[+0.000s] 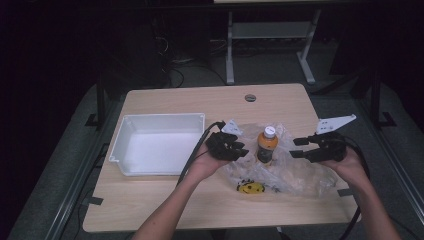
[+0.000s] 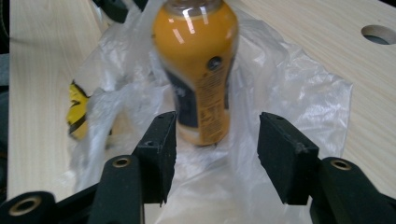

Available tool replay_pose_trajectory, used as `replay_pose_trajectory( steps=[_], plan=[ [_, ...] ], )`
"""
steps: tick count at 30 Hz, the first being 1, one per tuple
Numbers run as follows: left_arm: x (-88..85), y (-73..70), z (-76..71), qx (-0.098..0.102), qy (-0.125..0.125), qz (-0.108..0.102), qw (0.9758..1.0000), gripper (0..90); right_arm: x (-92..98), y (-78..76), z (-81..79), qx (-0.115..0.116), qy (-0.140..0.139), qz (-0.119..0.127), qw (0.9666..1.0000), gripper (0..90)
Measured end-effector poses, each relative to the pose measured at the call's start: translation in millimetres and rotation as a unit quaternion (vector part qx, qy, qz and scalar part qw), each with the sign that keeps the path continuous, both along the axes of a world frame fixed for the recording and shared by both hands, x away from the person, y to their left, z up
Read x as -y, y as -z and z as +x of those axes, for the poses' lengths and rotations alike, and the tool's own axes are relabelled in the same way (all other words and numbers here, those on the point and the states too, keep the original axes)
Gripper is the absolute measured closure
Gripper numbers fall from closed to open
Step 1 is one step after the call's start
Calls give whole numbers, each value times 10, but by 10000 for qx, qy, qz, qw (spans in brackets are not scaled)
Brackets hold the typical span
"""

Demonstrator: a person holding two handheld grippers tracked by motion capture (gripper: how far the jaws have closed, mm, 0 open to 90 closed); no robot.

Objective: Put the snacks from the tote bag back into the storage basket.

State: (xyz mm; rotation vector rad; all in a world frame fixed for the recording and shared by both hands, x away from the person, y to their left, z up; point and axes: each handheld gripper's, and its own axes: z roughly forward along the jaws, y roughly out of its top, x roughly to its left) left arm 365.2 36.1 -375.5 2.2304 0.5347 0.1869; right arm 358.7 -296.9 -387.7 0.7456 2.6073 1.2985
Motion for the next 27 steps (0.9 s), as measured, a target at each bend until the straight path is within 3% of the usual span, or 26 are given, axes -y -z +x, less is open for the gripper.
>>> replay_pose_trajectory(
  steps=[5, 9, 12, 13, 16, 20, 22, 27],
  plan=[
    [67, 67, 183, -54, -249, -44, 9997, 614, -57, 81, 230, -224, -91, -150, 9996, 509],
    [138, 139, 262, -120, -374, 16, 9992, 601, -78, 150, 321, -285, -151, -162, 9993, 554],
    [207, 224, 315, -259, -467, 157, 9984, 668, -94, 241, 388, -410, -126, -288, 9987, 638],
    [261, 296, 329, -304, -572, 372, 9972, 780, -108, 309, 424, -517, -120, -434, 9976, 706],
    [324, 403, 336, -383, -678, 489, 9958, 869, -134, 408, 462, -710, -70, -725, 9948, 817],
    [378, 501, 325, -408, -797, 590, 9942, 898, -144, 487, 486, -847, 29, -823, 9930, 885],
    [430, 595, 296, -394, -839, 774, 9927, 899, -166, 541, 482, -932, 132, -911, 9914, 893],
    [431, 694, 284, -441, -910, 797, 9917, 900, -181, 608, 454, -944, 185, -913, 9912, 894]
  ],
)
